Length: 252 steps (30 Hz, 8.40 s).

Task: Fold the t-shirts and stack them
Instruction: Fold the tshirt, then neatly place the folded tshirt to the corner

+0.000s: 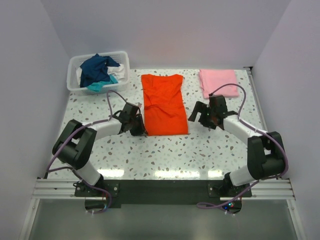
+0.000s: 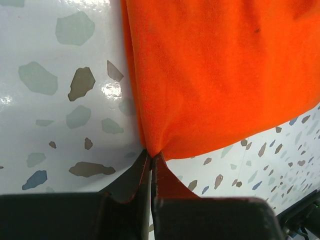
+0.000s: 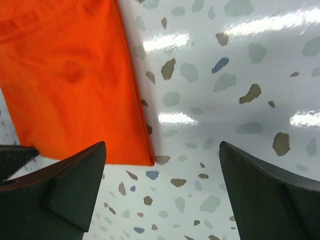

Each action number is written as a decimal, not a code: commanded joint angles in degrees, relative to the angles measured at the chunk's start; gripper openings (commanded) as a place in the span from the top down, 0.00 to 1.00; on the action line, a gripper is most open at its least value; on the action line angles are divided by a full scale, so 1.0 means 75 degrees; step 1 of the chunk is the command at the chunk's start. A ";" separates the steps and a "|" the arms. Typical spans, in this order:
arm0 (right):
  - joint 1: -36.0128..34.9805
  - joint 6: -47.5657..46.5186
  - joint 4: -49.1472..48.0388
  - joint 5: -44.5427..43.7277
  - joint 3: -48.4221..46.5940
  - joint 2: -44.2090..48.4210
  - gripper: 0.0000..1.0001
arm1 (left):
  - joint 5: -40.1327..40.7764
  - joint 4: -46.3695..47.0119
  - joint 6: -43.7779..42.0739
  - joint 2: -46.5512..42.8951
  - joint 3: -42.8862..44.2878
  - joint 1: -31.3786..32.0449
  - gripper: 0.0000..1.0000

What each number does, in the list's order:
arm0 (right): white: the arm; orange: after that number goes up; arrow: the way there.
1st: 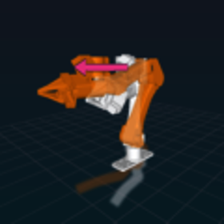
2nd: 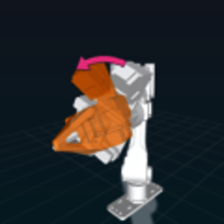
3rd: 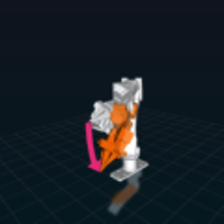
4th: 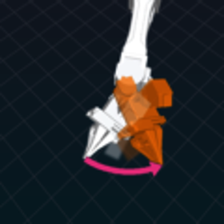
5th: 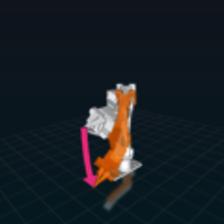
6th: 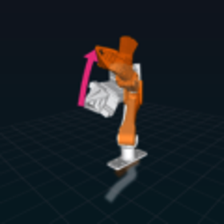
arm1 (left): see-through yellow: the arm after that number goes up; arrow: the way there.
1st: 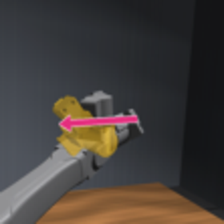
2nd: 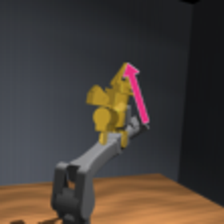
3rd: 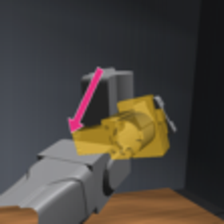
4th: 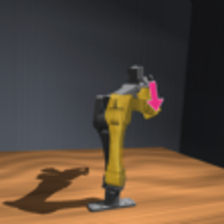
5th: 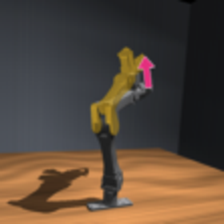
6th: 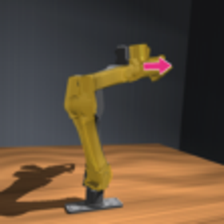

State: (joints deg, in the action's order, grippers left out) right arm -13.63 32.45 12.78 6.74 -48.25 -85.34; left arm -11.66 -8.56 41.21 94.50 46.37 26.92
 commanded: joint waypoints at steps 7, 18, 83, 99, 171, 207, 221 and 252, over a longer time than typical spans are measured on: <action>-0.0608 0.0115 -0.0461 0.1093 0.0515 -0.0034 0.07 | 0.0125 0.0332 0.0025 -0.0342 -0.0417 0.0056 1.00; -0.1089 0.0584 -0.0848 0.1222 0.0597 -0.0797 0.46 | 0.0265 0.0332 0.0165 -0.0541 -0.0569 0.0091 1.00; -0.4605 0.1617 0.5045 -0.1342 0.1000 0.5625 1.00 | 0.4236 -0.4156 0.4655 -0.5768 -0.1393 0.5481 1.00; -0.3130 -0.0059 0.4029 -0.1615 -0.1113 0.4137 1.00 | 0.5457 -0.3735 0.2311 -0.5020 0.0989 0.3351 1.00; -0.0632 0.0326 0.0020 0.1899 -0.2967 -0.1196 0.01 | 0.0466 -0.0840 -0.0679 0.1322 0.4751 -0.0765 0.00; -0.0761 -0.1596 0.1461 0.0297 -0.4503 -0.1528 0.01 | 0.1868 -0.1203 -0.1030 0.0708 0.5058 -0.0730 0.00; -0.0808 -0.1490 0.1132 0.0004 -0.2297 -0.0597 0.01 | 0.5069 -0.3029 0.0819 -0.5507 -0.0064 -0.0741 0.00; -0.1991 -0.1701 0.1015 -0.1449 -0.3644 -0.3831 0.62 | 0.5457 -0.4671 0.2110 -0.6588 -0.0651 -0.0741 0.00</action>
State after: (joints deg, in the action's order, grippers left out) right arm -27.70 21.43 21.74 -0.75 -73.67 -111.24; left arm 27.22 -42.94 55.66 45.01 41.34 21.71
